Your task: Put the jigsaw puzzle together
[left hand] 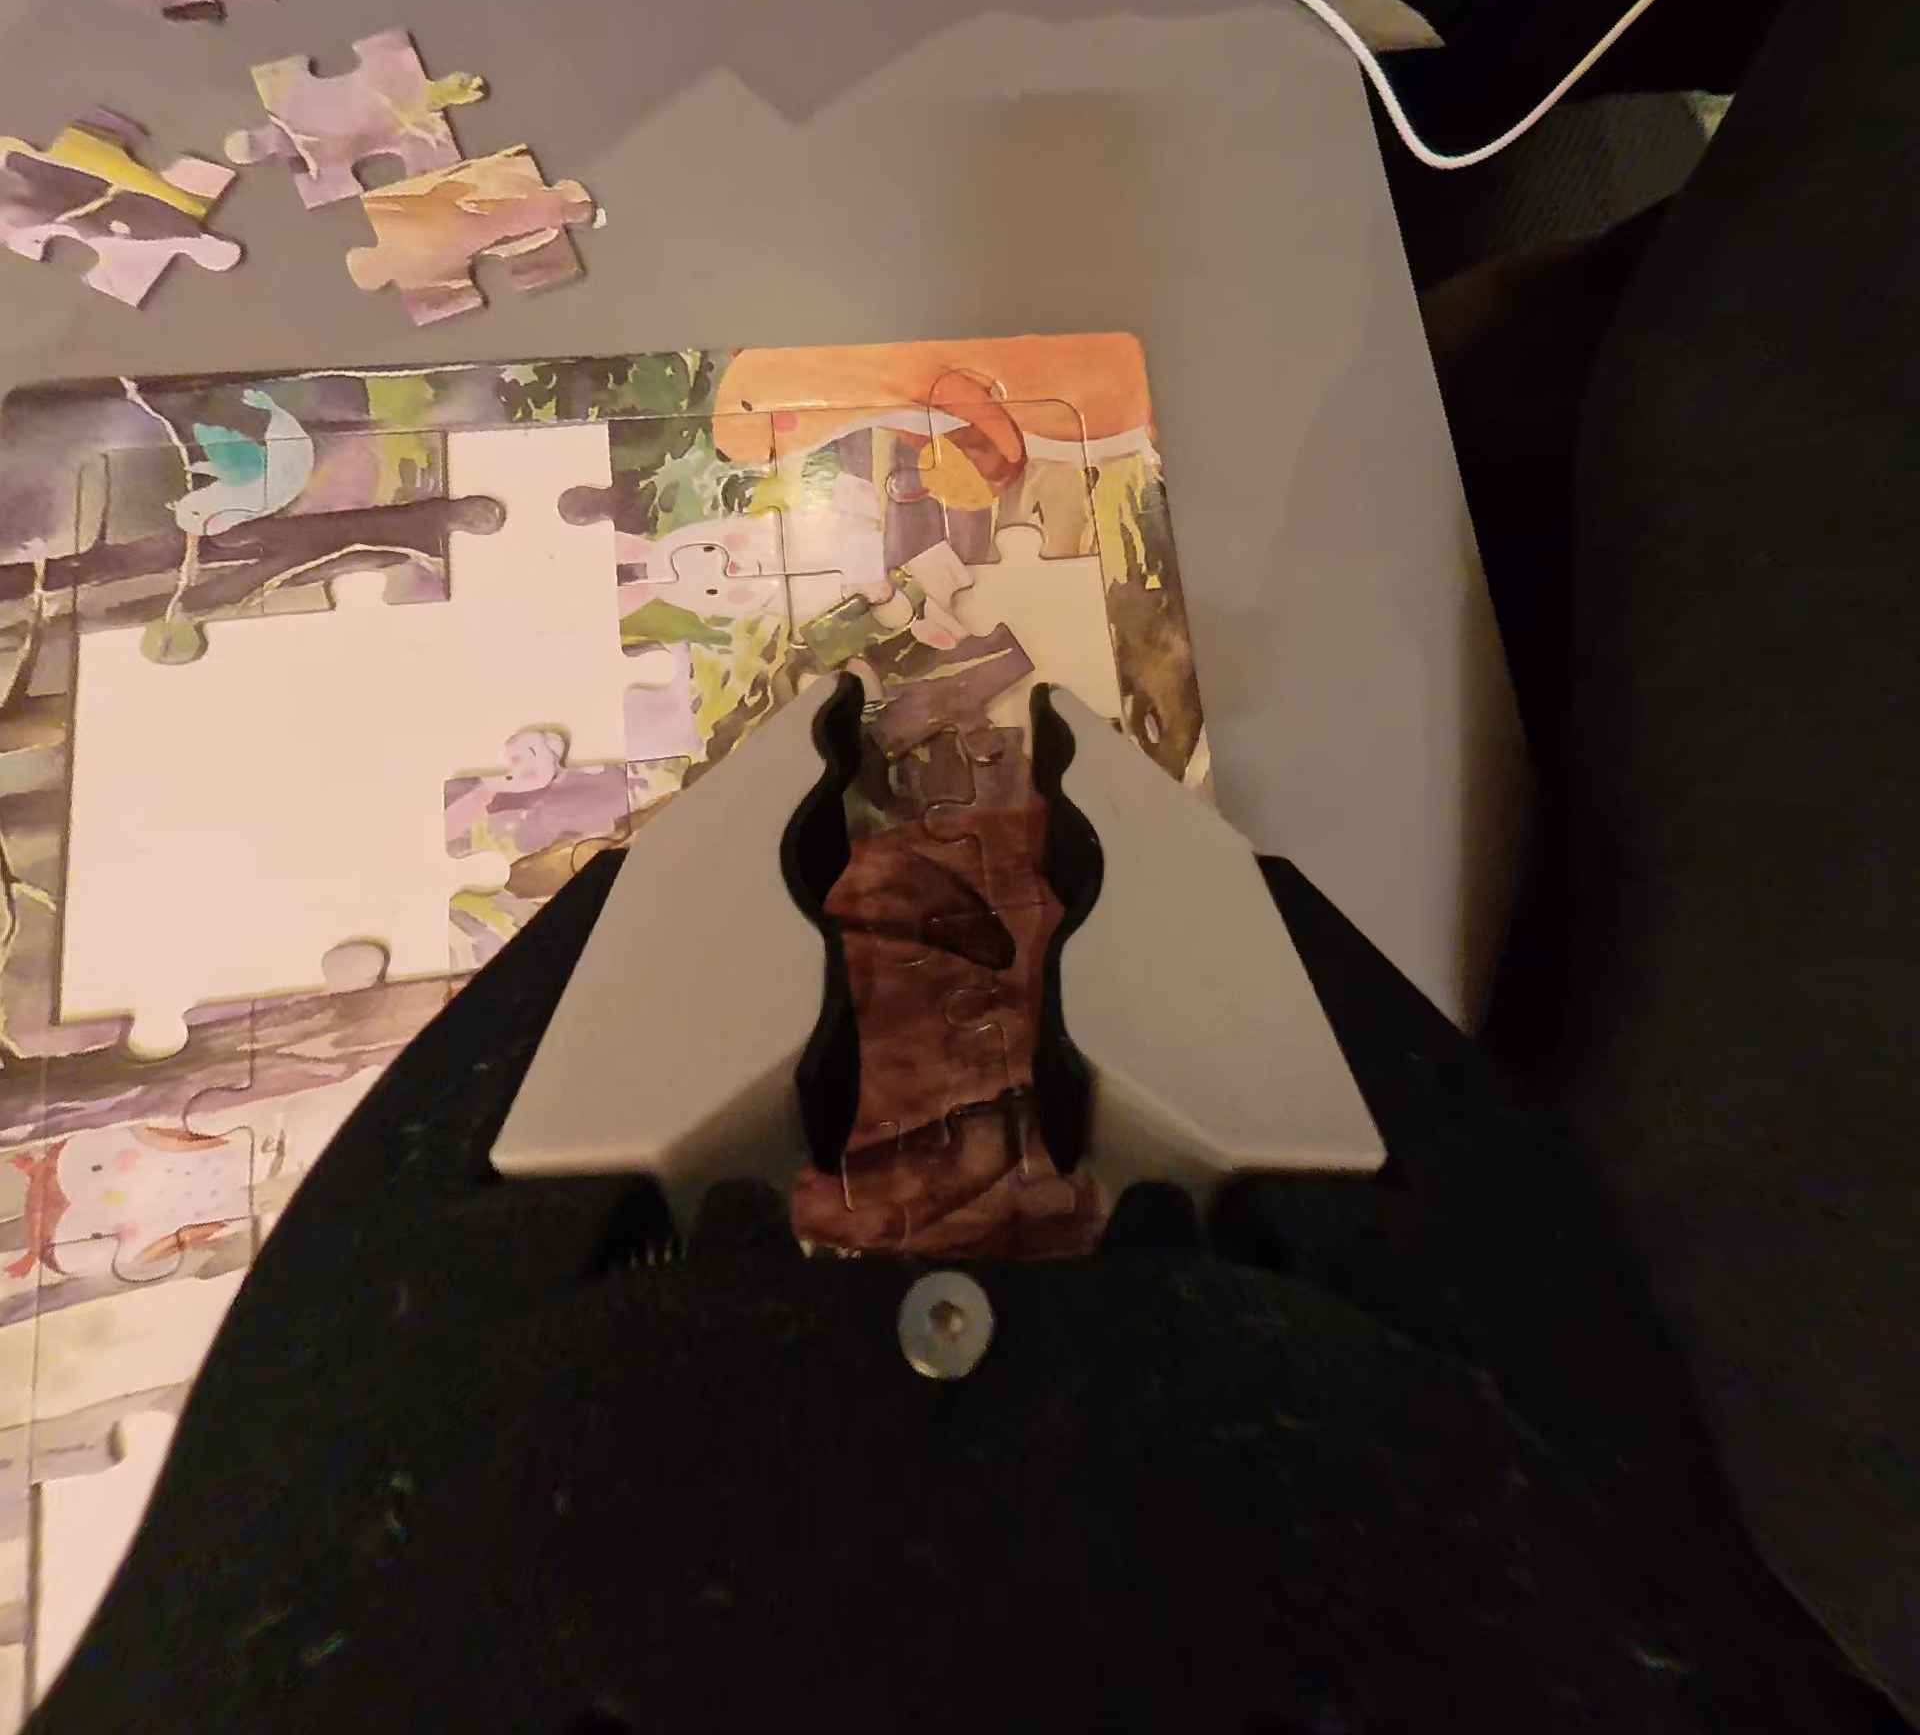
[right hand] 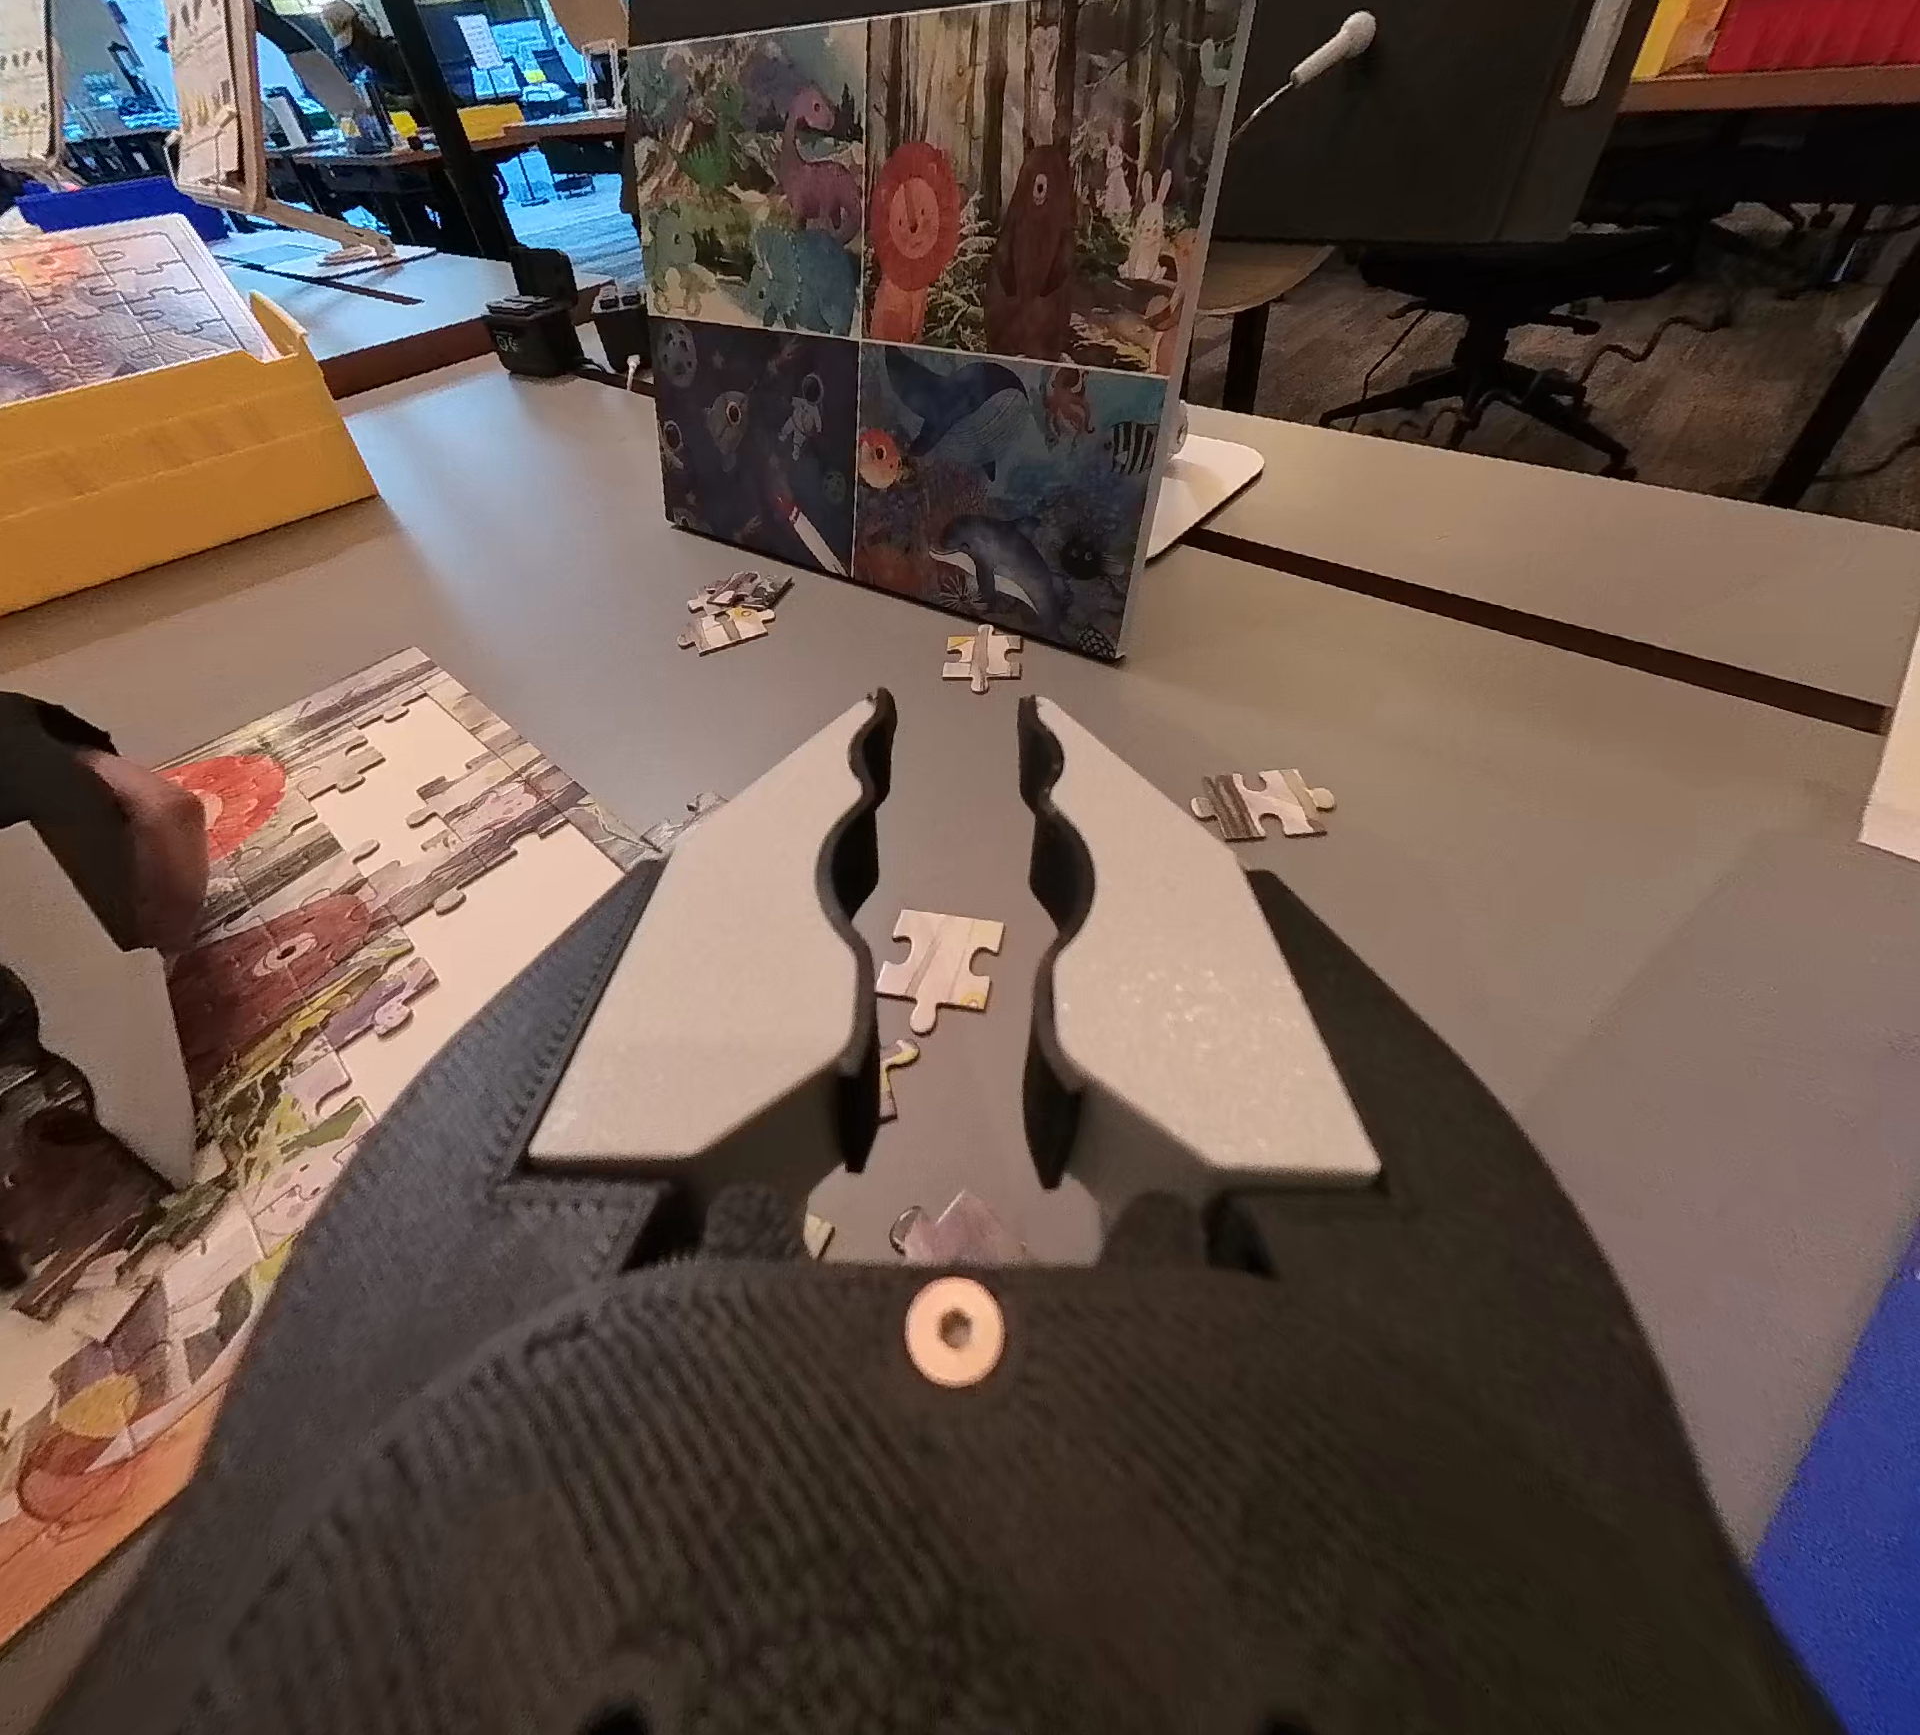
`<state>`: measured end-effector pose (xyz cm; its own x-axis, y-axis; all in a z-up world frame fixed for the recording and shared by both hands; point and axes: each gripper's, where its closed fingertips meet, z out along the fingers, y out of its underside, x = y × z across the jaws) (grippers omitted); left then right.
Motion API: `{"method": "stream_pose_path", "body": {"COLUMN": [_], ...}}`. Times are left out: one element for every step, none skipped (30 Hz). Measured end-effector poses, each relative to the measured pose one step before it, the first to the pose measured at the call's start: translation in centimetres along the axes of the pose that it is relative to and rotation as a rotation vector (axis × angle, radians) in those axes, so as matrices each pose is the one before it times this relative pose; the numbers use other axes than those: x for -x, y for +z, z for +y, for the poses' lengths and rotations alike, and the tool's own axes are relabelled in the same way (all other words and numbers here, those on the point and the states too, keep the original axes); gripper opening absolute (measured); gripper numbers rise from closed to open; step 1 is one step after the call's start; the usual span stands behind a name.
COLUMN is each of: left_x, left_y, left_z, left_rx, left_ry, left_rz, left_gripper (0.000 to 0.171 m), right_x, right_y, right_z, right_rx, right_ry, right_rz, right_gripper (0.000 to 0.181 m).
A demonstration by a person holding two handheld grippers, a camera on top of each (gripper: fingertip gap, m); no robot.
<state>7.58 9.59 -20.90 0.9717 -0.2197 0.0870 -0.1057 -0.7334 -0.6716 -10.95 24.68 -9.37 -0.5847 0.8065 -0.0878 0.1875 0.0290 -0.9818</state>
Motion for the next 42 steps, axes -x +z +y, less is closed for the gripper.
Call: {"method": "stream_pose_path", "body": {"left_x": [0.117,0.068,0.026,0.021,0.047,0.009,-0.001,-0.012,-0.035,-0.008,0.035,0.075,0.087,0.029,0.015,-0.025,-0.042,0.025,0.070,-0.058,-0.128,-0.021,0.240,0.351,0.285,0.057,-0.243,-0.392,-0.273,-0.093,0.048,0.098,0.110,0.022,-0.154,-0.268,-0.278,0.052,0.111,0.039,-0.114,-0.184], "left_y": [0.008,0.003,-0.004,-0.010,-0.001,-0.001,-0.018,-0.034,-0.056,-0.080,-0.098,-0.112,-0.127,-0.118,-0.105,-0.111,-0.113,-0.106,-0.106,-0.076,-0.033,-0.013,-0.007,-0.021,0.003,0.022,0.021,0.022,0.033,0.048,0.058,0.081,0.108,0.154,0.185,0.202,0.196,0.183,0.152,0.072,-0.011,-0.079], "left_z": [0.006,0.012,0.007,-0.004,-0.017,-0.002,-0.027,-0.051,-0.083,-0.102,-0.123,-0.145,-0.126,-0.130,-0.109,-0.068,-0.066,-0.038,-0.039,-0.127,-0.148,-0.076,-0.020,-0.029,-0.006,0.007,-0.059,-0.096,-0.119,-0.045,-0.003,0.036,0.064,0.058,0.037,0.037,0.128,0.256,0.283,0.156,0.005,-0.134], "left_rx": [0.00146,0.00180,-0.00019,-0.00023,-0.00031,-0.00058,-0.00074,-0.00262,-0.00412,-0.00599,-0.00724,-0.00790,-0.00737,-0.00745,-0.00544,-0.00332,-0.00418,-0.00256,-0.00198,-0.00760,-0.00819,-0.00115,0.00520,0.00517,0.00761,0.01019,0.00552,0.00037,-0.00126,0.00209,0.00597,0.00717,0.00935,0.00874,0.00784,0.00652,0.01188,0.01880,0.01881,0.00944,-0.00187,-0.01255], "left_ry": [0.0048,0.0033,0.0033,0.0012,0.0002,0.0017,0.0028,0.0027,0.0001,-0.0022,-0.0046,-0.0057,-0.0053,-0.0035,-0.0042,-0.0063,-0.0067,-0.0116,-0.0200,-0.0266,-0.0320,-0.0306,-0.0262,-0.0192,-0.0214,-0.0226,-0.0193,-0.0156,-0.0166,-0.0139,-0.0055,0.0007,-0.0048,-0.0103,-0.0147,-0.0184,-0.0153,-0.0104,-0.0044,-0.0056,-0.0058,-0.0031], "left_rz": [-0.0099,-0.0065,-0.0033,-0.0018,-0.0024,-0.0006,-0.0009,0.0001,0.0016,0.0016,-0.0008,-0.0029,-0.0046,-0.0052,-0.0092,-0.0146,-0.0208,-0.0312,-0.0396,-0.0354,-0.0340,-0.0425,-0.0596,-0.0668,-0.0600,-0.0406,-0.0189,-0.0064,-0.0096,-0.0166,-0.0232,-0.0221,-0.0186,-0.0078,0.0055,0.0137,0.0123,-0.0090,-0.0119,-0.0040,0.0075,0.0132], "left_gripper": [0.027,0.023,0.022,0.022,0.021,0.020,0.020,0.020,0.020,0.020,0.020,0.019,0.019,0.019,0.019,0.019,0.019,0.019,0.019,0.019,0.019,0.019,0.019,0.019,0.019,0.019,0.019,0.020,0.020,0.020,0.020,0.020,0.020,0.020,0.020,0.024,0.029,0.033,0.037,0.039,0.042,0.043], "right_x": [-0.001,0.000,-0.009,-0.006,0.006,0.010,0.003,0.008,-0.001,-0.002,0.004,-0.013,-0.027,-0.029,-0.039,-0.045,-0.003,-0.002,0.016,0.037,0.073,0.096,0.092,0.101,0.094,0.092,0.063,0.027,0.005,-0.015,-0.013,-0.013,-0.016,-0.013,-0.014,0.000,-0.005,-0.038,-0.072,-0.101,-0.068,-0.032], "right_y": [0.008,-0.007,-0.001,0.007,-0.006,0.000,-0.006,-0.009,-0.001,-0.002,-0.006,0.008,0.014,0.027,0.040,0.049,0.039,0.014,0.016,0.019,0.000,-0.023,-0.027,-0.028,-0.040,-0.051,-0.052,-0.067,-0.064,-0.056,-0.047,-0.038,-0.054,-0.057,-0.055,-0.064,-0.059,-0.054,-0.051,-0.035,-0.032,-0.034], "right_z": [-0.003,0.001,0.003,0.000,-0.003,-0.012,-0.016,-0.012,-0.011,-0.007,0.000,0.011,0.027,0.054,0.083,0.096,0.073,0.028,0.005,-0.003,-0.034,-0.086,-0.090,-0.102,-0.114,-0.118,-0.114,-0.109,-0.100,-0.097,-0.060,-0.047,-0.071,-0.104,-0.107,-0.091,-0.089,-0.061,-0.037,-0.011,-0.015,-0.025], "right_rx": [-0.0001,-0.0001,0.0002,0.0001,-0.0003,-0.0002,-0.0006,-0.0004,-0.0001,-0.0005,0.0000,0.0003,0.0008,0.0016,0.0025,0.0032,0.0018,0.0001,0.0005,0.0007,-0.0007,-0.0021,-0.0025,-0.0026,-0.0037,-0.0041,-0.0036,-0.0034,-0.0040,-0.0043,-0.0027,-0.0023,-0.0044,-0.0054,-0.0047,-0.0044,-0.0042,-0.0028,-0.0015,-0.0014,-0.0015,-0.0023], "right_ry": [0.0003,-0.0002,-0.0004,0.0000,0.0002,0.0002,-0.0005,-0.0008,-0.0002,0.0005,0.0006,0.0000,-0.0001,0.0007,0.0017,0.0029,0.0031,0.0014,-0.0001,-0.0004,-0.0012,-0.0024,-0.0030,-0.0028,-0.0023,-0.0019,-0.0025,-0.0031,-0.0024,-0.0008,0.0010,0.0021,0.0018,0.0012,0.0015,0.0016,0.0006,-0.0004,0.0000,0.0018,0.0042,0.0050], "right_rz": [-0.0002,0.0003,0.0004,0.0000,0.0000,-0.0006,0.0000,0.0005,0.0000,-0.0002,-0.0006,0.0004,0.0010,0.0005,0.0008,-0.0006,-0.0017,-0.0008,-0.0005,-0.0015,-0.0021,-0.0018,-0.0014,-0.0019,-0.0018,-0.0016,-0.0009,0.0013,0.0014,0.0016,0.0004,-0.0005,0.0003,0.0003,0.0001,-0.0004,0.0000,0.0019,0.0031,0.0025,0.0003,-0.0014], "right_gripper": [0.023,0.023,0.023,0.023,0.023,0.023,0.023,0.023,0.023,0.023,0.023,0.023,0.023,0.023,0.023,0.023,0.023,0.023,0.023,0.023,0.023,0.023,0.023,0.023,0.023,0.023,0.023,0.023,0.023,0.023,0.023,0.023,0.023,0.023,0.023,0.023,0.023,0.023,0.023,0.023,0.023,0.023]}}
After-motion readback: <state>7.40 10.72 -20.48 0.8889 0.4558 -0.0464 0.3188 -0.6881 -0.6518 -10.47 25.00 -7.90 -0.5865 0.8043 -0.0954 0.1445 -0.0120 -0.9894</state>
